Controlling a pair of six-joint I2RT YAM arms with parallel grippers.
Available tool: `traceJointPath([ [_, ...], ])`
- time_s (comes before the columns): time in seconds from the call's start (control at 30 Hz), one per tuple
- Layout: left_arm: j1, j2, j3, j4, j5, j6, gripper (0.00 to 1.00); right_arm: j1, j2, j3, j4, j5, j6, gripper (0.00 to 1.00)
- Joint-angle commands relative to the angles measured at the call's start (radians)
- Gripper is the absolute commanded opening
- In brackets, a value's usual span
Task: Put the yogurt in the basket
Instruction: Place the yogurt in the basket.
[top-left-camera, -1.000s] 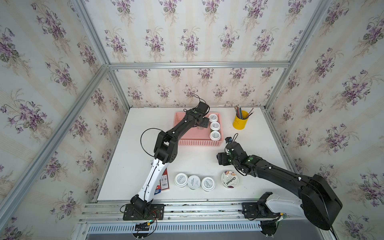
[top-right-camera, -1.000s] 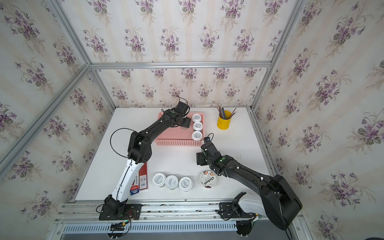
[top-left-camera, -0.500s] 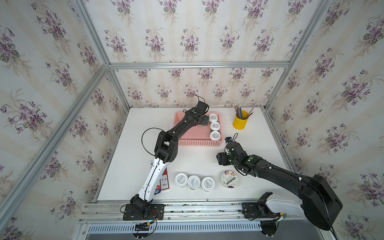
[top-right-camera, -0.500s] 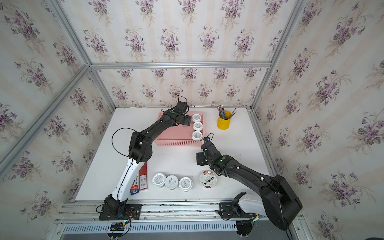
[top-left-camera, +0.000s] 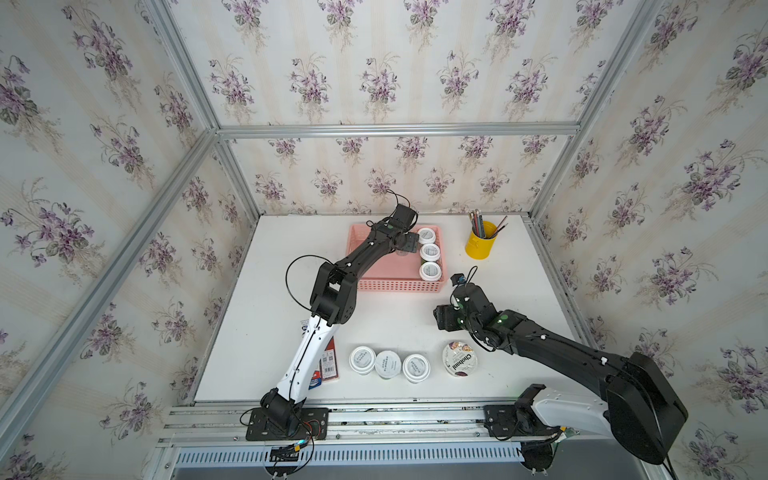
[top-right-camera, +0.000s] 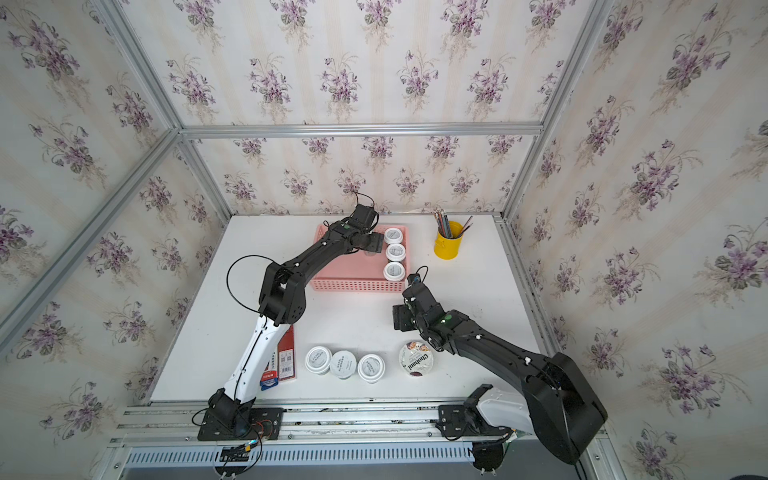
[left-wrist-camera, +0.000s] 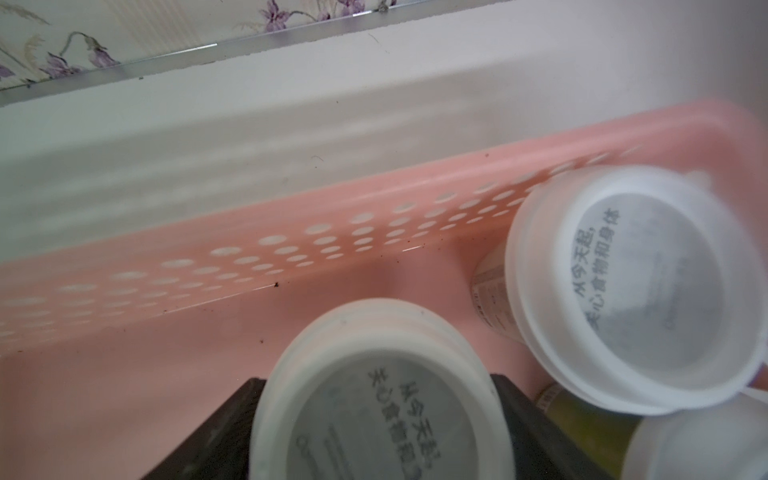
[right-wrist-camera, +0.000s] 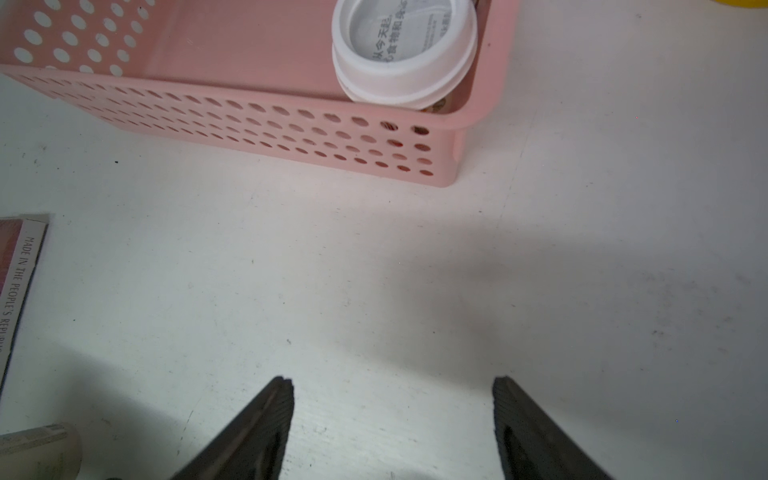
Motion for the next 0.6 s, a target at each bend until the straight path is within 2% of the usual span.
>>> traceJointPath([
  [0.0, 0.0, -0.027, -0.032, 0.011, 0.008, -0.014, 0.91, 0.0, -0.011, 0.006, -0.003, 0.018, -0.002, 0.8],
  [0.27, -0.001, -0.1, -0.104, 0.019, 0.013, -0.024, 1.0, 0.0, -0.03, 0.004, -0.011, 0.015, -0.002, 0.8],
  [0.43, -0.002, -0.152, -0.119, -0.004, 0.012, -0.032, 0.99, 0.0, -0.047, 0.006, -0.014, 0.013, 0.001, 0.8],
  [0.57, -0.001, -0.211, -0.184, -0.006, 0.03, -0.067, 1.0, 0.001, -0.058, 0.001, -0.013, 0.007, 0.003, 0.8],
])
